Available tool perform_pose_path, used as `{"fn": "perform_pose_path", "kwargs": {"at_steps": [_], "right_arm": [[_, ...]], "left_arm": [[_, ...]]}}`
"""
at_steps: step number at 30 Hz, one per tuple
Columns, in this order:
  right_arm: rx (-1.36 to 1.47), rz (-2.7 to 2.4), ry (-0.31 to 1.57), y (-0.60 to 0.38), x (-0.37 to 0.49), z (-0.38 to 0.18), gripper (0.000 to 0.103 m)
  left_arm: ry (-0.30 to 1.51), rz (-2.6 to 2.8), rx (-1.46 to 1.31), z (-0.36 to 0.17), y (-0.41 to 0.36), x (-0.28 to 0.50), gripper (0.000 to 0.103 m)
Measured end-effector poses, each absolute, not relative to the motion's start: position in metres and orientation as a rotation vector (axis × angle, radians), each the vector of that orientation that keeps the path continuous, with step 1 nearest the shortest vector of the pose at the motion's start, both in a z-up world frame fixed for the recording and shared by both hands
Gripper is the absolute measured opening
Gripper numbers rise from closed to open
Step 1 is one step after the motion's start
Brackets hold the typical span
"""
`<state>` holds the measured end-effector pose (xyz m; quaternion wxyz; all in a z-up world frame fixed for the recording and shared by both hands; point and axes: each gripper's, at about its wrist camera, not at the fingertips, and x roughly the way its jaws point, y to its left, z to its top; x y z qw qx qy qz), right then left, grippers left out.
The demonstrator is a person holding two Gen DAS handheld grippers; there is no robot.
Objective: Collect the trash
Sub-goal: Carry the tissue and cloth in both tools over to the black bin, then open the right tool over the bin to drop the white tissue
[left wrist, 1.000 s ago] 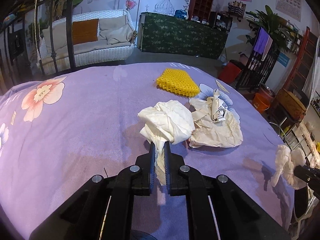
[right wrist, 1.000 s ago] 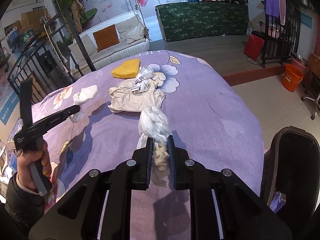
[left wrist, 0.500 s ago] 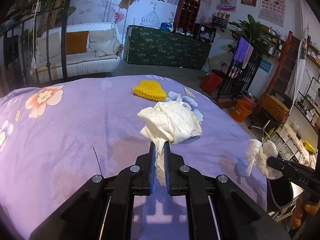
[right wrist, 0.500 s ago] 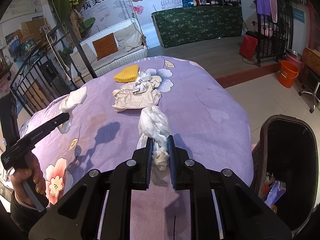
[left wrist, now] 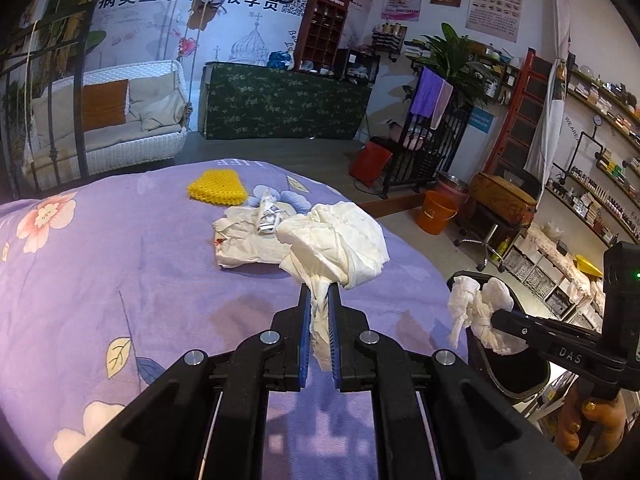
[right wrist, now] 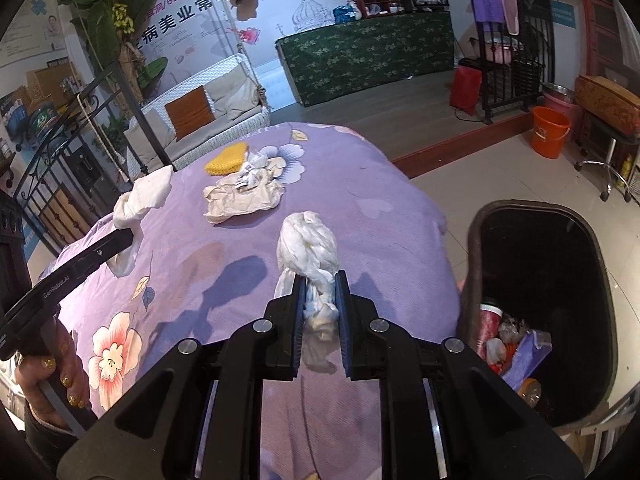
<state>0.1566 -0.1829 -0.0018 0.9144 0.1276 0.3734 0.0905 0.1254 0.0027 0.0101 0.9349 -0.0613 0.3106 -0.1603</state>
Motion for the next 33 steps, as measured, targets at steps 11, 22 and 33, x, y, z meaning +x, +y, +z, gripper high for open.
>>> {"fn": "perform_pose_path", "kwargs": {"at_steps": [11, 22, 33], "right_arm": [[0.311, -0.038, 0.747, -0.26, 0.131, -0.01, 0.016], [0.407, -0.238, 0.841, -0.329, 0.131, -0.065, 0.016], [0.518, -0.262, 0.95, -0.349, 0.143, -0.117, 0.053]], "left_arm": [[0.653, -0.478, -0.088, 0.006, -0.047, 0.126, 0.008], [0.687, -0.589, -0.038, -0.004, -0.102, 0.125, 0.008], [0.707, -0.65, 0.016, -0.009, -0.138, 0.12, 0.008]]}}
